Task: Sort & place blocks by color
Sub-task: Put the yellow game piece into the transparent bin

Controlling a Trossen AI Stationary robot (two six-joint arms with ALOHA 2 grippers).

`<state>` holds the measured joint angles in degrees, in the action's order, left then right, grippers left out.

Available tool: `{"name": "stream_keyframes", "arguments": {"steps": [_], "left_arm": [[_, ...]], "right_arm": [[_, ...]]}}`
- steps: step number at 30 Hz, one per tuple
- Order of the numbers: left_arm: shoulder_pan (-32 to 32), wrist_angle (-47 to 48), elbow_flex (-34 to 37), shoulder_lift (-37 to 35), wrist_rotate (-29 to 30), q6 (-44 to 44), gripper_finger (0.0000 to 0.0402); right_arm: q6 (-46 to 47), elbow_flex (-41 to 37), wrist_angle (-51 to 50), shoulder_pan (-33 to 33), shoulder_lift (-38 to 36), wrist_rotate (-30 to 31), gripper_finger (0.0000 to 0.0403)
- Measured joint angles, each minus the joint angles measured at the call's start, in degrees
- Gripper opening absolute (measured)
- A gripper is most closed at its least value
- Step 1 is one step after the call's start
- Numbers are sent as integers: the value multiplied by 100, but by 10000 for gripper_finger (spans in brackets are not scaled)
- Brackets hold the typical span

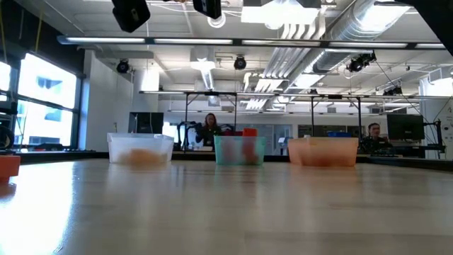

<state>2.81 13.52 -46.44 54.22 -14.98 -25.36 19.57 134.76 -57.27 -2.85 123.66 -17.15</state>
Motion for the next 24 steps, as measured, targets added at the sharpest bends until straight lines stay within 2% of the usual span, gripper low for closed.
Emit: {"name": "stream_keyframes", "arguments": {"steps": [11, 14, 19, 22, 24], "left_arm": [[-4, 28, 3, 4, 3, 0, 196], [-4, 37, 7, 4, 17, 0, 174], [-6, 39, 9, 4, 40, 237, 114], [-7, 39, 11, 4, 94, 308, 112], [-7, 35, 11, 4, 103, 310, 112]], "right_arm": [[105, 7, 221, 2, -15, -81, 112], [104, 7, 221, 2, -22, -88, 112], [150, 7, 205, 2, -22, -120, 112], [177, 7, 203, 2, -24, -125, 116], [232, 7, 204, 2, -24, -121, 135]]}}
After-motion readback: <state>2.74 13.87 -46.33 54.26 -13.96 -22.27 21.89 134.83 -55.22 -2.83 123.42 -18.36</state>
